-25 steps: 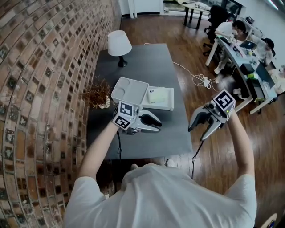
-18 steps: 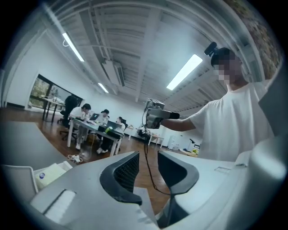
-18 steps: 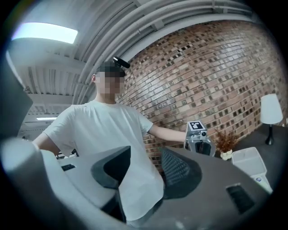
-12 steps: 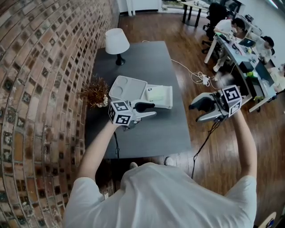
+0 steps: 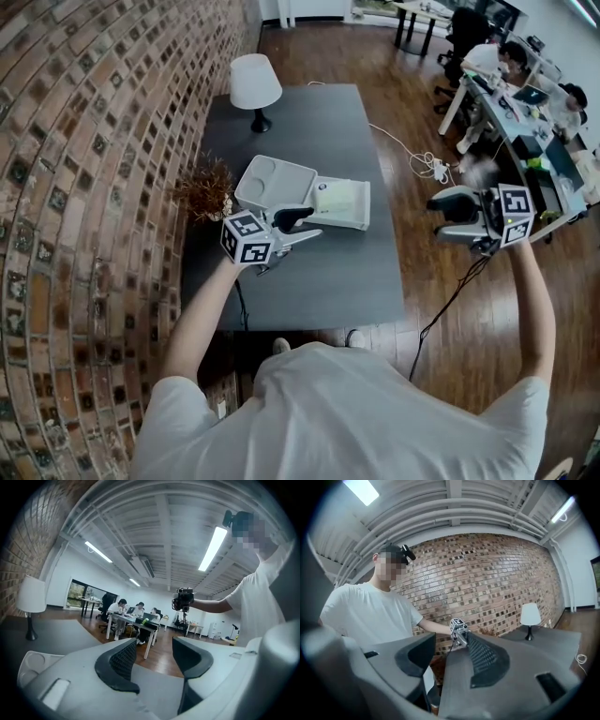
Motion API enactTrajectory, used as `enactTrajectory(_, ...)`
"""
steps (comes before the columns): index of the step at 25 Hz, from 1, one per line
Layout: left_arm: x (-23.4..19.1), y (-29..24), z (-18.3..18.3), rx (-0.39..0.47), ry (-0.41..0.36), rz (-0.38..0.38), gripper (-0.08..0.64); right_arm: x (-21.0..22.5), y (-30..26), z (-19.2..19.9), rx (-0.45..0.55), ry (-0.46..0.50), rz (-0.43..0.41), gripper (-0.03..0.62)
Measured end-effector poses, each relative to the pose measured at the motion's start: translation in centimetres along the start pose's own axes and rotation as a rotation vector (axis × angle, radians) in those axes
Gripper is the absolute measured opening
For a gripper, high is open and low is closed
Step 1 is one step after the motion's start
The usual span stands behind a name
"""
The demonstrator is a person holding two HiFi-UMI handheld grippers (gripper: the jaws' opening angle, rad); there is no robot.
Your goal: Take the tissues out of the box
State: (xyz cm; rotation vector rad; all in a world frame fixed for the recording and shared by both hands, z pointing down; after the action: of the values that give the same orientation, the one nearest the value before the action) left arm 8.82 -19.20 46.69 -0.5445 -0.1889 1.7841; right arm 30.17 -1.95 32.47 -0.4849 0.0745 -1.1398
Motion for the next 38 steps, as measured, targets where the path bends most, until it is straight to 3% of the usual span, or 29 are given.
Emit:
enactTrajectory(5,-0.2,1.0,0.2,0.007,0.003,-0.037,0.258,1.4,2.1,1.0,-0.032,-0.022,0.096,0.216)
enactTrajectory(10,-0.2,1.6,0.5,0.005,-0.003,-0.075,0.258,2.4,2.9,1.9,-0.119,0.014,0.202,0.216)
enactTrajectory(17,-0.8,2.6,1.0,0.014,-0.012,-0.148,0.262,4.4,3.1,3.5,-0.257,0.038,0.263,0.243)
enactTrajectory(22,-1.5,3.7,2.0,0.017,-0.001,-0.226,0.273,6.1,2.6,3.7,-0.300,0.053,0.256,0.247)
enactTrajectory(38,-0.7,6.0,2.4,0.087,0.057,-0.337,0.288,13.4,-1.6,5.8,-0.524,0.091,0.173,0.249)
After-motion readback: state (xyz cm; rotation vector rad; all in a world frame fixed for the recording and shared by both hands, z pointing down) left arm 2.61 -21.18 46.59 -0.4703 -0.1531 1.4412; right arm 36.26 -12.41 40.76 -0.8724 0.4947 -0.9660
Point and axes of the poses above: the fingertips, and each gripper's own axes: y backward along the fingers, x to its right, z out of its underside, the point moved 4 cm from there along y, backward along the fingers, and after that the axes turned 14 degrees about -x, right-handed, at the moved point
